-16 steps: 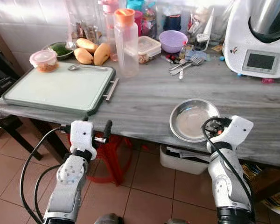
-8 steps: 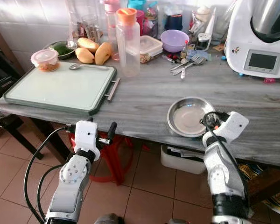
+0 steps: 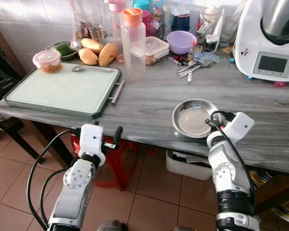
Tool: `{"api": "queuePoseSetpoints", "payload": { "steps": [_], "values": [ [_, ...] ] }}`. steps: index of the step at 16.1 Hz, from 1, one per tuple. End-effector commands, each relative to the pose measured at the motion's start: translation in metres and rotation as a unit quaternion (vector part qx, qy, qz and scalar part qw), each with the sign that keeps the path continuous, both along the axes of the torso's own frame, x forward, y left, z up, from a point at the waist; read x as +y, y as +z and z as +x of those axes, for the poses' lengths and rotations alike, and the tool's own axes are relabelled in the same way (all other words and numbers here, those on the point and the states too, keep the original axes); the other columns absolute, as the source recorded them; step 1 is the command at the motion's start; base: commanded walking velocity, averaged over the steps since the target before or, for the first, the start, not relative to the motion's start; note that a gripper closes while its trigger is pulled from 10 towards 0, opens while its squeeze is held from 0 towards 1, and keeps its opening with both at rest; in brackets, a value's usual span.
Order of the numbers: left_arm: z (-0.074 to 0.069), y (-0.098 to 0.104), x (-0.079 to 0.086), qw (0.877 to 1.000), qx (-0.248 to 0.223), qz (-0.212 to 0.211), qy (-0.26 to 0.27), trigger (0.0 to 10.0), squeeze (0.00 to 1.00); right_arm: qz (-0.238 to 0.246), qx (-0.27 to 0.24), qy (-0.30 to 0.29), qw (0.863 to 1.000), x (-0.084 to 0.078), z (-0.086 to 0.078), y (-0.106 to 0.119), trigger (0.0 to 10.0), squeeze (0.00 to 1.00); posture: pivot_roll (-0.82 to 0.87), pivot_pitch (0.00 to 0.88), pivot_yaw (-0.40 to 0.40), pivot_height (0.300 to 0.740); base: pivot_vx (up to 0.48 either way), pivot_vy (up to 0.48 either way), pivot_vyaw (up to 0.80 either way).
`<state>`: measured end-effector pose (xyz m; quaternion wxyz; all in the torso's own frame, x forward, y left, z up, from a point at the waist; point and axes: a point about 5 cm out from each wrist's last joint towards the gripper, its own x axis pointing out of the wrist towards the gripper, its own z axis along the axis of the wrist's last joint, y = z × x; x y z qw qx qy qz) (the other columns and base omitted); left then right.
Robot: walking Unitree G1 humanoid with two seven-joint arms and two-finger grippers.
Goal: Setting the table
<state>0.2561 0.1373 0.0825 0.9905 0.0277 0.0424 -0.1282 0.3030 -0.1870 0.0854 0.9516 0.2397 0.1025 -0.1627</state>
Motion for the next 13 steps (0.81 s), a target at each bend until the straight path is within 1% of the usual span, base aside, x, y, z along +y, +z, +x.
{"api": "queuePoseSetpoints", "payload": {
  "steps": [1,2,3,8,11,13],
  "values": [
    [0.001,0.002,0.000,1.000,-0.001,0.005,-0.005,10.0,0.00,0.004,0.064,0.004,0.998,0.002,-0.010,-0.024,10.0,0.00,-0.03,0.000,0.040,0.740,0.000,0.000,0.00],
    [0.001,0.002,0.000,1.000,-0.001,0.005,-0.006,10.0,0.00,0.008,0.064,0.003,0.998,0.001,-0.010,-0.025,10.0,0.36,-0.03,0.000,0.040,0.740,0.000,0.000,0.00],
    [0.001,0.002,-0.001,1.000,0.000,0.005,-0.008,10.0,0.00,0.009,0.063,0.002,0.998,0.000,-0.010,-0.024,10.0,1.00,-0.04,0.000,0.040,0.740,0.000,0.000,0.00],
    [0.003,0.003,0.003,1.000,-0.006,0.010,0.007,10.0,0.00,-0.004,0.059,0.000,0.998,-0.009,-0.006,-0.022,10.0,1.00,-0.03,0.000,0.036,0.740,0.000,0.000,0.00],
    [0.002,0.003,0.003,1.000,-0.006,0.011,0.005,10.0,0.00,-0.019,0.046,0.004,0.999,-0.010,-0.006,-0.018,10.0,1.00,-0.03,0.000,0.033,0.740,0.000,0.000,0.00],
    [0.002,0.003,0.002,1.000,-0.006,0.011,0.004,10.0,0.00,-0.030,0.027,0.008,0.999,-0.009,-0.004,-0.011,10.0,1.00,-0.03,0.000,0.040,0.740,0.000,0.000,0.00]
  ]
}}
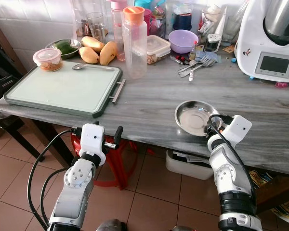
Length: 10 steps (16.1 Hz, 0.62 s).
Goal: Setting the table
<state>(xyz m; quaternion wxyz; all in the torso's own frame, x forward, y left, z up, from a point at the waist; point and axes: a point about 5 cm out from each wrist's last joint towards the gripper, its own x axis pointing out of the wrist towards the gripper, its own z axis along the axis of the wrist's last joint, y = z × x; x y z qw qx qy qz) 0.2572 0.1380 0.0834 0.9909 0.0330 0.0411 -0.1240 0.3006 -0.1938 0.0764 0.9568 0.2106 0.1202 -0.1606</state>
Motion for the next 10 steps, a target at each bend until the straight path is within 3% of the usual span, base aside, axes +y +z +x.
{"api": "queuePoseSetpoints", "payload": {
  "steps": [1,6,8,10],
  "values": [
    [0.0010,0.0022,0.0010,1.000,-0.004,0.005,0.000,10.0,0.00,-0.007,0.003,0.000,1.000,-0.0016,-0.0017,-0.0009,10.0,1.00,-0.03,0.000,0.040,0.740,0.000,0.000,0.00],
    [0.0022,0.0027,0.0001,1.000,-0.006,0.005,-0.001,10.0,0.00,-0.025,0.000,0.023,0.999,-0.0015,-0.0033,0.0004,10.0,1.00,-0.03,0.000,0.039,0.740,0.000,0.000,0.00],
    [0.0028,0.0023,-0.0001,1.000,-0.004,0.004,0.000,10.0,0.00,-0.064,-0.017,0.070,0.995,0.0036,-0.0013,0.0073,10.0,1.00,-0.03,0.000,0.039,0.740,0.000,0.000,0.00],
    [0.0028,0.0023,-0.0001,1.000,-0.004,0.004,0.001,10.0,0.00,-0.058,-0.016,0.075,0.995,0.0052,-0.0014,0.0072,10.0,1.00,-0.03,0.000,0.039,0.740,0.000,0.000,0.00]
  ]
}}
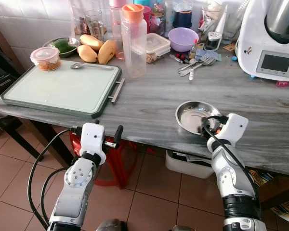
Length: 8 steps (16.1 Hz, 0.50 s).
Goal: Setting the table
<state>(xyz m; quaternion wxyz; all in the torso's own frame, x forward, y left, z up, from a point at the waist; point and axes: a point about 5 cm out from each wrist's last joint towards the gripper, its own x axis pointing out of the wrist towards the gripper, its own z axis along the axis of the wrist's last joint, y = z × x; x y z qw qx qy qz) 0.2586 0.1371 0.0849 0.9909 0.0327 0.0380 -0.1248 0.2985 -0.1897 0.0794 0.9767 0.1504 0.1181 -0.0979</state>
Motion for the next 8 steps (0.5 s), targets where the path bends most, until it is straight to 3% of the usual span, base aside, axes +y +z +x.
{"api": "queuePoseSetpoints", "payload": {
  "steps": [1,6,7,8],
  "values": [
    [0.002,0.001,0.000,1.000,-0.002,0.005,0.000,10.0,0.00,-0.002,0.007,0.015,1.000,0.002,-0.001,0.001,10.0,1.00,-0.04,0.000,0.042,0.740,0.000,0.000,0.00],
    [0.003,0.002,-0.001,1.000,-0.004,0.004,0.001,10.0,0.00,-0.045,-0.012,0.008,0.999,-0.004,-0.014,0.005,10.0,1.00,-0.04,0.000,0.038,0.740,0.000,0.000,0.00],
    [0.003,0.002,-0.001,1.000,-0.005,0.004,0.001,10.0,0.00,-0.076,-0.031,0.048,0.996,0.002,-0.019,0.011,10.0,1.00,-0.04,0.000,0.040,0.740,0.000,0.000,0.00],
    [0.003,0.002,-0.001,1.000,-0.005,0.004,0.001,10.0,0.00,-0.076,-0.031,0.048,0.996,0.002,-0.019,0.011,10.0,1.00,-0.04,0.000,0.040,0.740,0.000,0.000,0.00]
  ]
}}
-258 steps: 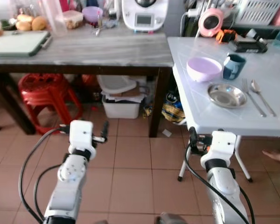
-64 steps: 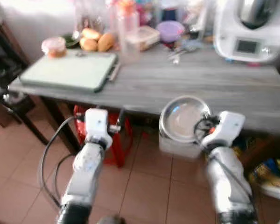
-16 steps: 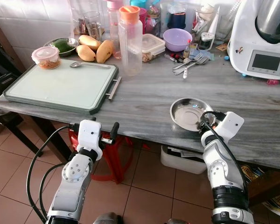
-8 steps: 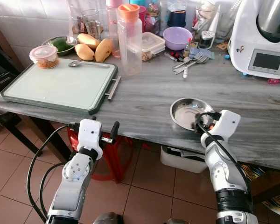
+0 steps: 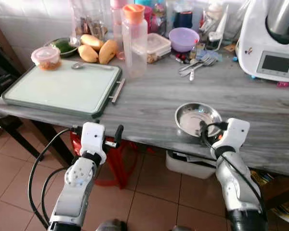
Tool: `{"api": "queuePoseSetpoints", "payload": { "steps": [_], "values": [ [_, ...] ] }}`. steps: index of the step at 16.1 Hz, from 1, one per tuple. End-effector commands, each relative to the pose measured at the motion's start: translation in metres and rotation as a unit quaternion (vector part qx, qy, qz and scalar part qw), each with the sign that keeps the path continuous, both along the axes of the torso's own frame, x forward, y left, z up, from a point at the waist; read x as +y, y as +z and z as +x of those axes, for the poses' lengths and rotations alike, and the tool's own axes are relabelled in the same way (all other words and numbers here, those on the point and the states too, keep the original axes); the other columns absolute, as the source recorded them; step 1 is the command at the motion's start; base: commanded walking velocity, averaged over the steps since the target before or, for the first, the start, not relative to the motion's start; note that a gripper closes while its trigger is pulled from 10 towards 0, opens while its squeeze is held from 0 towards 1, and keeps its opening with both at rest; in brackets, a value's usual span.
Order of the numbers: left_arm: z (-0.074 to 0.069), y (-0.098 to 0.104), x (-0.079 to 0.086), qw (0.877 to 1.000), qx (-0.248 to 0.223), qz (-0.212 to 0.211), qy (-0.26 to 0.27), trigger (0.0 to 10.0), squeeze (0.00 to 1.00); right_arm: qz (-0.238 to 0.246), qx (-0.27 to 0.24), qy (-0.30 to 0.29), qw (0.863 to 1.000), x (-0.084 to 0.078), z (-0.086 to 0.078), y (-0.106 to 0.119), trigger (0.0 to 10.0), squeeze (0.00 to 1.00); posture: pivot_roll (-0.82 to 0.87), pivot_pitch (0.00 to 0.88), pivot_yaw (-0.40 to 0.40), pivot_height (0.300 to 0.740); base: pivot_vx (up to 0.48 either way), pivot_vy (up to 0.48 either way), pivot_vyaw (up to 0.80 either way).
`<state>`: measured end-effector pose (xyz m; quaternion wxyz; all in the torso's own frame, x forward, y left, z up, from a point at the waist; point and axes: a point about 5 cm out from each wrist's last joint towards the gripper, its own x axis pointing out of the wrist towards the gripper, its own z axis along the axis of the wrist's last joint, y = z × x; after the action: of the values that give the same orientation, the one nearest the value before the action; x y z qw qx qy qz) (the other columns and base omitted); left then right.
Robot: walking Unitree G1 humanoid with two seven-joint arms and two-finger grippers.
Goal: Setting the table
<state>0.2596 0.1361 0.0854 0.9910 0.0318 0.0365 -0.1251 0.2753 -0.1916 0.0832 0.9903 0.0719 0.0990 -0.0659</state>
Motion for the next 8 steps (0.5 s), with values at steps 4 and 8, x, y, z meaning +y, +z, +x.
{"api": "queuePoseSetpoints", "payload": {
  "steps": [4,8],
  "values": [
    [0.002,0.001,-0.001,1.000,-0.005,0.002,0.002,10.0,0.00,-0.098,-0.063,0.007,0.993,-0.001,-0.004,0.022,10.0,1.00,-0.05,0.000,0.042,0.740,0.000,0.000,0.00],
    [0.003,0.007,0.002,1.000,-0.022,-0.008,0.020,10.0,0.00,-0.162,-0.149,0.041,0.974,0.013,-0.002,0.050,10.0,1.00,-0.04,0.000,0.040,0.740,0.000,0.000,0.00]
  ]
}}
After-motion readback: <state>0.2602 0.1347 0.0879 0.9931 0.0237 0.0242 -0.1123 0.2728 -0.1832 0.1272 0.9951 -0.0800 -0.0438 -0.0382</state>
